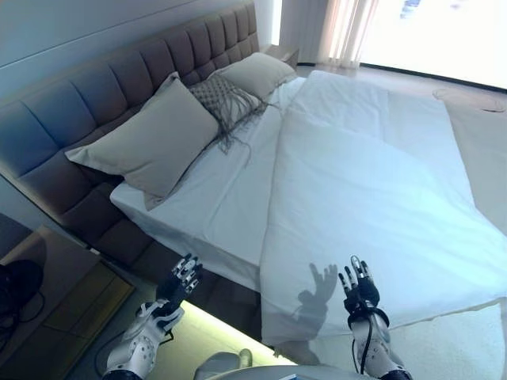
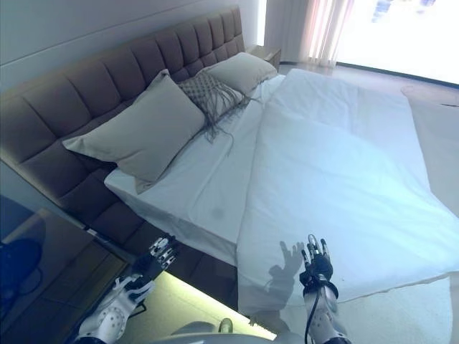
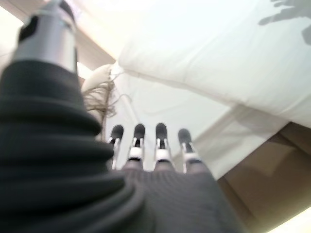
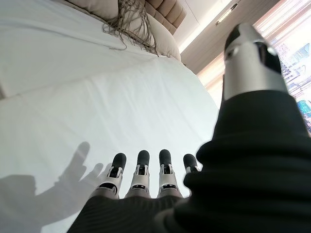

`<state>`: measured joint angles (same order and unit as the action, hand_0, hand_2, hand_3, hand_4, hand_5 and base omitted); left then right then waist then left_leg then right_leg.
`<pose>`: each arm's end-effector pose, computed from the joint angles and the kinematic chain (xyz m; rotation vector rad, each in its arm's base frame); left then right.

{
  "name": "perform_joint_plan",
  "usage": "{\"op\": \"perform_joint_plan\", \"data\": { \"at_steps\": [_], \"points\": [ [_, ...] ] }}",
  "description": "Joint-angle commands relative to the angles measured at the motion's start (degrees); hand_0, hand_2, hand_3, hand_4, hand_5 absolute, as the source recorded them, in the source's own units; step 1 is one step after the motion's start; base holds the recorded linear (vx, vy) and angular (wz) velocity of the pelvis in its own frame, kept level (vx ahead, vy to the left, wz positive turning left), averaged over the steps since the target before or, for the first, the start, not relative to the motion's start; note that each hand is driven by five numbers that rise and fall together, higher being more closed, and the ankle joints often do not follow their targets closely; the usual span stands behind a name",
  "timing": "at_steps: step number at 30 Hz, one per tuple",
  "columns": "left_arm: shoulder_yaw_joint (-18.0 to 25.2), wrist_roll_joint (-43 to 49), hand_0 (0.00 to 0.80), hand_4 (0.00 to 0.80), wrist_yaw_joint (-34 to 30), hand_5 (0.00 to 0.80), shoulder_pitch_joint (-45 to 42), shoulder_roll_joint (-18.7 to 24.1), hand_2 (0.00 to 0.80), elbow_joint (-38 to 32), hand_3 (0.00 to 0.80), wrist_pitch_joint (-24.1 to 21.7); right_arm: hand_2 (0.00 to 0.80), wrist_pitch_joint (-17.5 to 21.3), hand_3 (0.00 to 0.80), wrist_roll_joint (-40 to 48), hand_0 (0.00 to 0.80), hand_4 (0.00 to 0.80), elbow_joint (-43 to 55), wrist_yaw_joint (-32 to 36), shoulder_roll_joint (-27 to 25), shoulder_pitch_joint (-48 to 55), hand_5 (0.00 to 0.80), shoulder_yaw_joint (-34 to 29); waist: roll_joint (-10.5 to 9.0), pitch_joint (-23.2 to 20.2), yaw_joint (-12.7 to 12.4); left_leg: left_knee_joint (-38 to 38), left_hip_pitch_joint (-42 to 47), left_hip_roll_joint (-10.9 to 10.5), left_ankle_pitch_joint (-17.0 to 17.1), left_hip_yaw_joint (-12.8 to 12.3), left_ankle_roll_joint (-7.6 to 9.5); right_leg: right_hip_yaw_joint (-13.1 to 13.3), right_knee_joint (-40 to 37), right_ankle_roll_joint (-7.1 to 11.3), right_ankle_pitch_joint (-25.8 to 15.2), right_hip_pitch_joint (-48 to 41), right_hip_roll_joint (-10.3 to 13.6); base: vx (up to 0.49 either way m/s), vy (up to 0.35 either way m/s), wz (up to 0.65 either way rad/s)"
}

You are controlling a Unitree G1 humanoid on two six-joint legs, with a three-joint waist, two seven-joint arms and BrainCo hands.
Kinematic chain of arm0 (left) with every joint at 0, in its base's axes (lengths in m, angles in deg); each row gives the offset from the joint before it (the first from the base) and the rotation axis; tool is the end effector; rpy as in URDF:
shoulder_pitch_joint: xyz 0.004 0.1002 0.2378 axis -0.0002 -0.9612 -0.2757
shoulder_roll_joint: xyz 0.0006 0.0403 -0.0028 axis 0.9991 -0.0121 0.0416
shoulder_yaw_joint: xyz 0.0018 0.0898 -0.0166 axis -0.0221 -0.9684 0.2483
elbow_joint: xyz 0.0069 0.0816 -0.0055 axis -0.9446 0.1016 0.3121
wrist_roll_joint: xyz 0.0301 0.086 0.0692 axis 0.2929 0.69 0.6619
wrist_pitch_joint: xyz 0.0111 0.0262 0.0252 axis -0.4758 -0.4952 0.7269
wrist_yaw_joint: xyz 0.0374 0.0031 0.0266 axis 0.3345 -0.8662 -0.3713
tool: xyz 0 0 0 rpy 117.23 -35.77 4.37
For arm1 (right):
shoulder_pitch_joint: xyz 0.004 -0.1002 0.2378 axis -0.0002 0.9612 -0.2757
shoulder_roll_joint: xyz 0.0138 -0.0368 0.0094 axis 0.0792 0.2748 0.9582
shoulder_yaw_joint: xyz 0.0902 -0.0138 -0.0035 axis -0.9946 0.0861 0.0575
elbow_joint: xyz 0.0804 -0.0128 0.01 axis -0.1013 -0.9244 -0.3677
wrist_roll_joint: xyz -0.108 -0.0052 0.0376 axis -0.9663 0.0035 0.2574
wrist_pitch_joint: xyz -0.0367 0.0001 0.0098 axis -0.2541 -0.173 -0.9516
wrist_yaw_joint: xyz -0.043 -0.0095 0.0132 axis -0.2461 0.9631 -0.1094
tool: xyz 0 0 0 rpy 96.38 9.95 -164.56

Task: Make the bed neatly

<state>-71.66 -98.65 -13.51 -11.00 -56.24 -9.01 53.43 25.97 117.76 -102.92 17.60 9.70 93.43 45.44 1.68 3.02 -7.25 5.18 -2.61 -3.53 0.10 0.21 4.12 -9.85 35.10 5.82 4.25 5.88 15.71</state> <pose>0.1563 0.2281 -0.0337 -0.5426 0.5070 0.0051 0.1556 -0.1854 -0.0456 0.7614 0.4007 -0.4903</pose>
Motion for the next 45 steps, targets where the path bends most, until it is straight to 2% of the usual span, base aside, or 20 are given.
{"op": "perform_joint_plan", "data": {
  "at_steps": [1, 6, 9, 11, 13, 14, 16, 18, 20, 22, 24, 26, 28, 30, 31, 32, 34, 38, 41, 45],
  "points": [
    [1.36, 1.32, 0.0, 0.0, -0.88, 0.0, 4.18, 1.53, 0.0, -1.34, 0.0, -2.95, 0.0, 0.74, 0.0, -2.73, 0.0, 0.0, 2.59, 1.22, -0.23, -3.46, 0.0, -0.37, -0.21, 0.38, -0.42, -0.66, 0.51, -1.18, 0.83, 2.81, 0.09, 0.82, -7.17, 1.62, -11.1, -3.61, -0.3, -0.02, -0.208, 0.02],
    [1.35, -0.15, 0.0, 0.0, -1.13, 0.0, 2.98, 0.78, 0.0, -0.12, 0.0, -3.57, 0.0, -2.14, 0.0, -4.46, 0.0, 0.0, 3.43, 1.08, -2.1, -4.88, 0.0, 0.17, -0.65, 1.57, -0.72, 1.16, -4.41, 3.63, 3.08, -0.13, -4.79, -0.39, -22.25, 1.71, -2.38, -9.18, -3.97, -0.061, -0.188, -0.06],
    [0.97, -3.15, 0.0, 0.0, -1.3, 0.0, 3.49, 0.11, 0.0, -0.7, 0.0, -4.18, 0.0, -0.61, 0.0, -3.99, 0.0, 0.0, 3.45, 1.7, -4.42, -6.37, 0.0, 0.02, -0.39, 3.27, -1.95, 3.87, -11.53, 6.78, 5.36, -3.58, -7.48, -1.67, -27.26, 1.46, -0.35, -11.71, -4.74, -0.266, -0.06, -0.35],
    [-0.1, -3.39, 0.0, 0.0, -1.79, 0.0, 6.09, -0.12, 0.0, 0.31, 0.0, -4.19, 0.0, 1.69, 0.0, -2.42, 0.0, 0.0, 2.66, 1.1, -5.52, -7.61, 0.0, -0.68, -0.17, 3.77, -2.02, 6.04, -14.5, 7.2, 4.87, -6.28, -7.29, -2.84, -26.73, 1.3, 0.72, -12.05, -4.16, -0.233, 0.009, -0.04],
    [-0.41, -2.3, 0.0, 0.0, -1.85, 0.0, 6.48, -0.27, 0.0, -0.11, 0.0, -3.77, 0.0, 2.55, 0.0, -1.68, 0.0, 0.0, 2.85, 0.6, -5.3, -7.87, 0.0, -1.15, -0.24, 3.65, -2.31, 6.35, -14.54, 6.24, 4.44, -5.62, -6.49, -2.8, -24.59, 1.6, 1.01, -12.56, -3.64, -0.009, 0.07, 0.33],
    [-0.31, -0.65, 0.0, 0.0, -2.41, 0.0, 6.49, -0.08, 0.0, -1.0, 0.0, -3.03, 0.0, 3.31, 0.0, -2.17, 0.0, 0.0, 4.21, -0.1, -4.53, -7.05, 0.0, -2.05, -1.25, 3.31, -2.49, 7.12, -13.92, 3.78, 2.98, -4.73, -4.34, -2.39, -17.5, 2.58, -1.31, -12.79, -1.79, 0.082, 0.154, 0.44],
    [-0.38, 0.73, 0.0, 0.0, -1.33, 0.0, 5.97, -0.11, 0.0, -1.0, 0.0, -3.13, 0.0, 3.28, 0.0, -3.12, 0.0, 0.0, 6.86, -1.16, -3.3, -5.89, 0.0, -2.33, -0.56, 2.85, -1.79, 6.42, -11.15, 2.19, 1.84, -3.71, -2.03, -1.07, -4.51, 3.14, -6.29, -7.87, -1.21, 0.128, 0.236, 0.4],
    [0.99, 1.13, 0.0, 0.0, -1.05, 0.0, 5.78, 0.16, 0.0, 0.25, 0.0, -3.03, 0.0, 2.6, 0.0, -4.01, 0.0, 0.0, 8.91, -2.01, -2.17, -4.63, 0.0, -2.11, 0.35, 2.76, -0.33, 5.9, -6.99, 1.54, 0.55, -3.89, -0.86, -0.82, 3.91, 1.76, -7.0, -2.5, -0.09, 0.24, 0.152, 0.35],
    [1.48, 1.39, 0.0, 0.0, -0.73, 0.0, 6.0, 0.34, 0.0, 0.7, 0.0, -2.82, 0.0, 4.43, 0.0, -4.18, 0.0, 0.0, 7.71, -2.82, -1.44, -4.43, 0.0, -1.92, -0.01, 2.84, 0.32, 5.81, -4.48, 0.66, -0.21, -3.79, -1.17, -1.29, 0.17, 0.92, -7.16, -1.54, 2.34, 0.202, -0.08, 0.09],
    [1.44, 1.35, 0.0, 0.0, -0.74, 0.0, 6.66, 0.47, 0.0, 2.11, 0.0, -3.23, 0.0, 6.29, 0.0, -2.84, 0.0, 0.0, 4.94, -3.5, -1.21, -4.9, 0.0, -3.18, -0.12, 2.41, 1.41, 5.29, -2.62, 1.39, -0.74, -2.69, -2.82, -0.05, -10.86, 0.92, -10.55, -0.28, 5.18, 0.164, -0.338, 0.01],
    [1.03, 1.04, 0.0, 0.0, -0.75, 0.0, 7.62, 0.54, 0.0, 3.87, 0.0, -4.17, 0.0, 6.36, 0.0, -2.88, 0.0, 0.0, 1.86, -4.53, -1.7, -6.12, 0.0, -4.95, -0.45, 2.88, 2.52, 5.1, -0.94, 2.75, -2.14, -2.21, -4.6, 1.27, -20.21, 1.97, -12.8, -1.27, 7.18, 0.144, -0.36, -0.03],
    [0.37, -0.13, 0.0, 0.0, -0.33, 0.0, 8.9, 0.89, 0.0, 4.81, 0.0, -5.08, 0.0, 4.51, 0.0, -3.73, 0.0, 0.0, -2.04, -7.49, -3.1, -8.3, 0.0, -7.54, -1.06, 3.32, 3.91, 5.21, 0.26, 5.73, -4.12, -3.08, -7.16, 2.81, -27.67, 4.47, -17.01, -0.9, 9.55, 0.091, -0.363, 0.02],
    [0.3, -0.03, 0.0, 0.0, -0.35, 0.0, 10.22, 1.38, 0.0, 3.6, 0.0, -4.57, 0.0, 3.88, 0.0, -3.47, 0.0, 0.0, -7.21, -6.8, -4.84, -10.45, 0.0, -9.76, -1.35, 4.2, 3.51, 7.27, -0.76, 10.71, -4.9, -4.22, -9.36, 2.18, -29.49, 6.32, -15.82, -1.55, 9.69, 0.003, -0.356, 0.0],
    [-0.11, -0.72, 0.0, 0.0, 1.27, 0.0, 10.97, 2.06, 0.0, 3.63, 0.0, -3.67, 0.0, 2.67, 0.0, -3.48, 0.0, 0.0, -8.27, -9.2, -5.58, -10.79, 0.0, -10.86, -1.9, 4.98, 3.4, 11.45, -3.16, 13.3, -5.05, -3.72, -10.2, 1.61, -26.64, 6.91, -14.11, -1.06, 8.5, -0.051, -0.357, 0.09],
    [-0.18, -1.42, 0.0, 0.0, -0.23, 0.0, 12.02, 1.96, 0.0, 4.57, 0.0, -3.45, 0.0, 3.02, 0.0, -2.11, 0.0, 0.0, -7.8, -9.85, -5.74, -10.01, 0.0, -11.22, -1.9, 5.55, 4.04, 12.25, -3.75, 15.99, -4.03, -3.96, -11.08, 1.06, -24.66, 7.16, -12.77, -0.16, 7.84, -0.056, -0.267, 0.2],
    [0.01, -0.82, 0.0, 0.0, -0.29, 0.0, 12.63, 1.9, 0.0, 4.63, 0.0, -2.84, 0.0, 3.29, 0.0, -0.97, 0.0, 0.0, -7.71, -9.75, -6.17, -9.16, 0.0, -11.9, -1.93, 5.8, 4.46, 12.75, -4.1, 17.32, -3.49, -4.01, -11.91, 0.14, -24.11, 7.05, -12.11, -0.08, 7.31, 0.007, -0.151, 0.27],
    [-0.02, -1.44, 0.0, 0.0, -0.59, 0.0, 11.9, 1.71, 0.0, 4.06, 0.0, -2.41, 0.0, 3.51, 0.0, 0.13, 0.0, 0.0, -10.01, -8.2, -6.85, -7.95, 0.0, -13.35, -2.13, 6.27, 4.03, 15.14, -5.19, 18.01, -1.05, -1.06, -13.5, -0.02, -24.84, 6.69, -12.02, -1.54, 6.29, 0.132, -0.075, 0.51],
    [0.58, -1.57, 0.0, 0.0, -0.43, 0.0, 9.15, 0.67, 0.0, 5.29, 0.0, -3.7, 0.0, 2.65, 0.0, -0.73, 0.0, 0.0, -18.5, -5.39, -7.52, -7.86, 0.0, -16.82, -0.31, 5.6, 2.89, 4.47, 0.14, 21.57, 1.02, 4.42, -13.83, 1.46, -24.95, 8.8, -9.45, -3.66, 6.49, 0.227, 0.102, -0.12],
    [0.06, -1.13, 0.0, 0.0, -0.23, 0.0, 9.5, 0.27, 0.0, 6.62, 0.0, -4.36, 0.0, 1.96, 0.0, 0.6, 0.0, 0.0, -22.41, -2.84, -7.86, -8.1, 0.0, -19.43, 0.32, 5.45, 3.13, 4.47, -0.4, 21.81, 1.27, 3.59, -14.54, 2.06, -23.25, 9.18, -8.53, -2.59, 7.71, 0.129, 0.154, -0.44],
    [-1.21, -2.5, 0.0, 0.0, -0.5, 0.0, 10.88, 1.22, 0.0, 5.26, 0.0, -4.91, 0.0, -2.49, 0.0, 8.63, 0.0, 0.0, -29.81, 4.4, -10.27, -10.41, 0.0, -24.25, 1.08, 7.28, 2.65, 9.81, -6.32, 21.1, 0.28, 3.84, -16.05, 2.14, -21.92, 9.18, -10.25, 1.31, 10.53, -0.069, 0.096, 0.02]
  ]
}}
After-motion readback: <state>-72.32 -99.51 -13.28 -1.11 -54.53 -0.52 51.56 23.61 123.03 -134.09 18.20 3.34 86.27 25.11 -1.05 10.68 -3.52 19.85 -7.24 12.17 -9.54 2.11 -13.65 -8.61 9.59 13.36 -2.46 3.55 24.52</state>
